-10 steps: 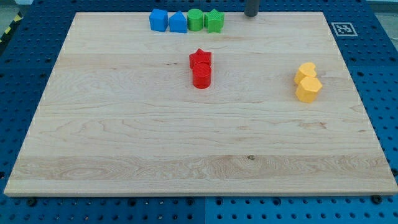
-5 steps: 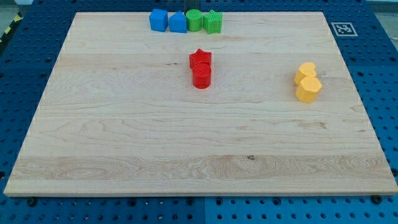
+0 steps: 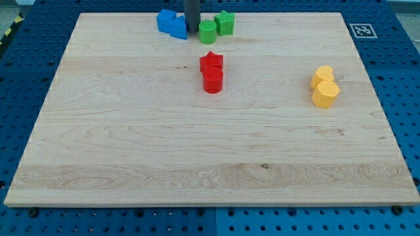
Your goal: Move the green circle left to the yellow heart
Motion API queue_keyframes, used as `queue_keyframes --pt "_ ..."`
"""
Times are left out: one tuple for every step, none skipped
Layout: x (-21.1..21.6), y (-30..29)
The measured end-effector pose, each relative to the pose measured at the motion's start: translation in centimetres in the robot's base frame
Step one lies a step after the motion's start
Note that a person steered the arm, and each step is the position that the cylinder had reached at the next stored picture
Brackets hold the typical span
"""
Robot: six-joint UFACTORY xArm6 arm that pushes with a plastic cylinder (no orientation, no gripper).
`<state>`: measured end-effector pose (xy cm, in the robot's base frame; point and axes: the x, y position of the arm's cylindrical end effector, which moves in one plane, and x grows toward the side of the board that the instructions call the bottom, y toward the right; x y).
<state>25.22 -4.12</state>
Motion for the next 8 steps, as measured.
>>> queue_keyframes --pt "1.4 0.7" --pt "1.4 1.7" --pt "1.4 1.7" --pt "1.4 1.7" --pt "1.1 1.1" --pt "0.6 1.1" --pt "0.5 1.4" --pt "0.3 2.7"
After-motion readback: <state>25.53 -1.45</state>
